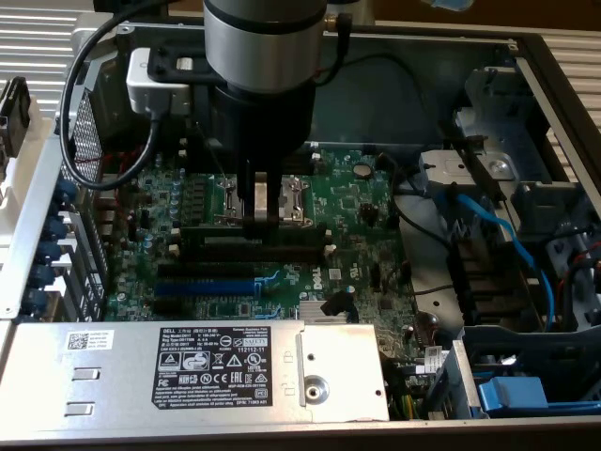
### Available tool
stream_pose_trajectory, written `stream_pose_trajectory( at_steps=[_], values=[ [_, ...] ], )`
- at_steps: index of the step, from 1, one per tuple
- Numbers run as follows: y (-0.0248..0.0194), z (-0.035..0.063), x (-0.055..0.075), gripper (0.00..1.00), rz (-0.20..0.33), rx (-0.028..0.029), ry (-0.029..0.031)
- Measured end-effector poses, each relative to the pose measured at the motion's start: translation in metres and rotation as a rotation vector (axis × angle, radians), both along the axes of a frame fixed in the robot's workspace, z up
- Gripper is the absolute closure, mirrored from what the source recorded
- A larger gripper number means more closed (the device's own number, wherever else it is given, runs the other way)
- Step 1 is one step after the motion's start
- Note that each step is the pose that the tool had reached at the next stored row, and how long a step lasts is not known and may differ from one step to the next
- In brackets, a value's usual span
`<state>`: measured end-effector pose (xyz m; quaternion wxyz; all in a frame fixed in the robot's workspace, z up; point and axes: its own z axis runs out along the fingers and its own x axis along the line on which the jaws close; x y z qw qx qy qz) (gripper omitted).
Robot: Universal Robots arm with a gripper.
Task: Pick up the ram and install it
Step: 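Insert the ram into the slot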
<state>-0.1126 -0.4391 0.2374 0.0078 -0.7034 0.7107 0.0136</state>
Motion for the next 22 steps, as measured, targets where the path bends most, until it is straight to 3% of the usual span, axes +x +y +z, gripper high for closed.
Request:
stream_pose_trajectory(
  at_steps=[12,22],
  values=[
    [0.0004,-0.0004,-0.0002,0.88,0.000,-0.0022,-0.0004],
    [0.0024,-0.0004,-0.0006,0.88,0.000,-0.0099,-0.0085]
  ],
)
